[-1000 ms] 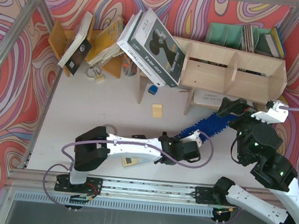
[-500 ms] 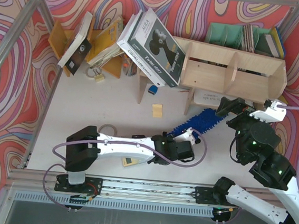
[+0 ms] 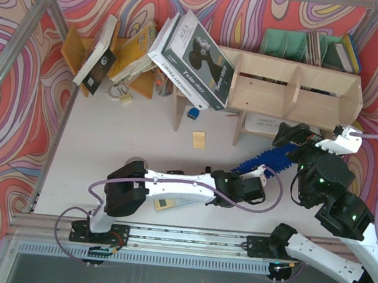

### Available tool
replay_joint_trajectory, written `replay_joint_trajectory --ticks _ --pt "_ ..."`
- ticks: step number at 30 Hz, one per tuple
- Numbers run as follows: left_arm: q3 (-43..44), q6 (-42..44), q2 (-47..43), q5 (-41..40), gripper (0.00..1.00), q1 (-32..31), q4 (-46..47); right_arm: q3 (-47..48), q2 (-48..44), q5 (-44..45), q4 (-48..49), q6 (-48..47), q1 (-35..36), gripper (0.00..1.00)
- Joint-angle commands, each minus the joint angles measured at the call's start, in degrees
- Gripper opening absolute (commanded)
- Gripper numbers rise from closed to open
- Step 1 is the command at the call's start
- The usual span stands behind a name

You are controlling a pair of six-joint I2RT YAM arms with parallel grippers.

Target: Dust the bookshelf with a duster

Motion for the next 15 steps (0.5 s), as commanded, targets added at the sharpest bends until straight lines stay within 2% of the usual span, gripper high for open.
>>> replay_joint_trajectory --ticks 1,9,15 --pt "2.01 1.63 0.42 0.22 0.0 -0.41 3.08 0.06 0.13 1.19 1.42 -0.94 -0.06 0.99" --pt "-2.82 -1.35 0.8 0.59 0.0 -0.25 1.61 -0.9 -0.1 1.04 1.91 -0.54 0.01 0.99" --pt "0.58 -1.2 3.85 1.59 0.0 -0.03 -1.13 -0.6 -0.17 0.95 1.37 -0.4 -0.02 0.99"
